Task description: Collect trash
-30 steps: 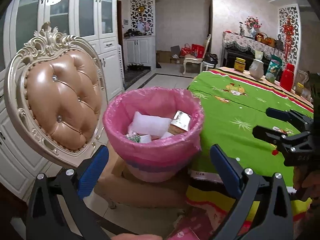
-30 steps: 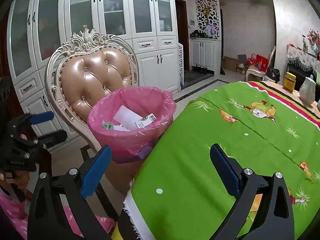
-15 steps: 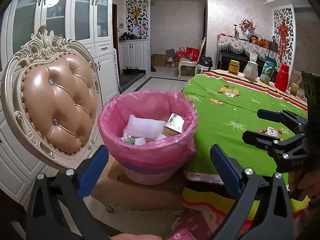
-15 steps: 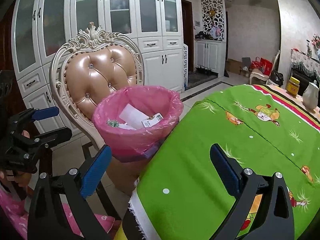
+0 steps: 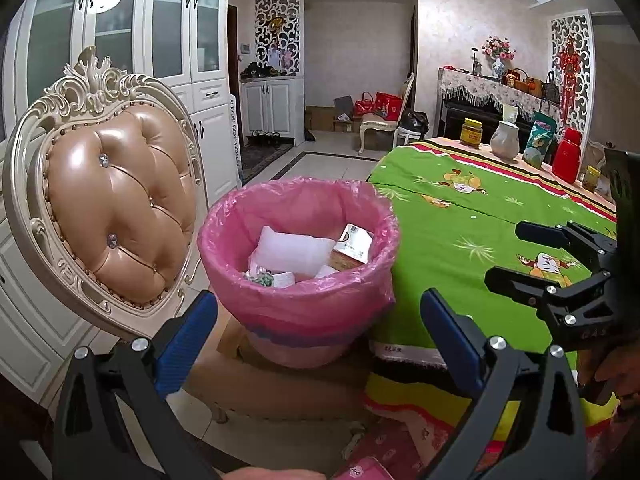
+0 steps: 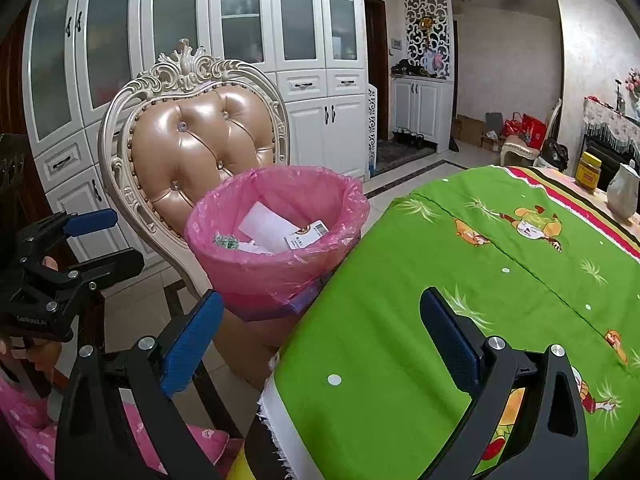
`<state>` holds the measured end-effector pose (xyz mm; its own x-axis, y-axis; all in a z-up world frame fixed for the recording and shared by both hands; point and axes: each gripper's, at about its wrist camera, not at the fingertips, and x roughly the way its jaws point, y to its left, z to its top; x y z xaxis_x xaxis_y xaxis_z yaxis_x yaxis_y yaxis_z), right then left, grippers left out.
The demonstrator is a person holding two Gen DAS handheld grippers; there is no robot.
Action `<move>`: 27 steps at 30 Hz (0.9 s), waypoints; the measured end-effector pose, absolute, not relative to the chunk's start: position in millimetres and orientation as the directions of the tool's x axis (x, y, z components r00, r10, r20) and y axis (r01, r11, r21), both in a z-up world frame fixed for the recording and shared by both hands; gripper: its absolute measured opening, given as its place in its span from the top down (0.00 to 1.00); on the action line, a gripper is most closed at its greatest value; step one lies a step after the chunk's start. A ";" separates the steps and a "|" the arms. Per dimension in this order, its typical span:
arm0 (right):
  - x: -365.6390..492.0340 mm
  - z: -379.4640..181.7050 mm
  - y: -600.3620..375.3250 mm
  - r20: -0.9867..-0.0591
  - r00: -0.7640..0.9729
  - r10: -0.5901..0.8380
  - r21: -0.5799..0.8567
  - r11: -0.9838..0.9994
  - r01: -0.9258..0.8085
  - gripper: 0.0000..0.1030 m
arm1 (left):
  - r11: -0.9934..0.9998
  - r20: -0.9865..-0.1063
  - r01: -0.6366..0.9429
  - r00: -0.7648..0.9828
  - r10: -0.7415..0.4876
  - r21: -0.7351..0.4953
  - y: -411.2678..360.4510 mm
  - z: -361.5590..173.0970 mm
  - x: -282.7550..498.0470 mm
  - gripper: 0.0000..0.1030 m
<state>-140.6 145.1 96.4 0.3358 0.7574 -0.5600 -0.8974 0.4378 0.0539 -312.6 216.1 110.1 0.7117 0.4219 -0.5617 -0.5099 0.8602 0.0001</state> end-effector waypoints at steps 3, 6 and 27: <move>-140.5 96.4 145.1 -0.560 0.336 0.758 0.055 0.438 -0.897 0.09 | 0.860 -0.564 -0.511 0.710 0.422 0.000 216.7 109.4 -312.8 0.05; -140.6 96.4 145.2 -0.560 0.337 0.757 0.054 0.439 -0.897 0.09 | 0.860 -0.564 -0.511 0.710 0.422 0.001 216.8 109.2 -312.6 0.05; -142.5 92.8 146.5 -0.564 0.332 0.756 0.055 0.436 -0.898 0.09 | 0.858 -0.569 -0.513 0.704 0.424 0.004 217.0 106.2 -312.3 0.05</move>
<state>-142.5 146.5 92.8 0.3319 0.7559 -0.5644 -0.8984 0.4358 0.0554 -312.3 217.0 106.2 0.7044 0.4238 -0.5693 -0.5133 0.8582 0.0038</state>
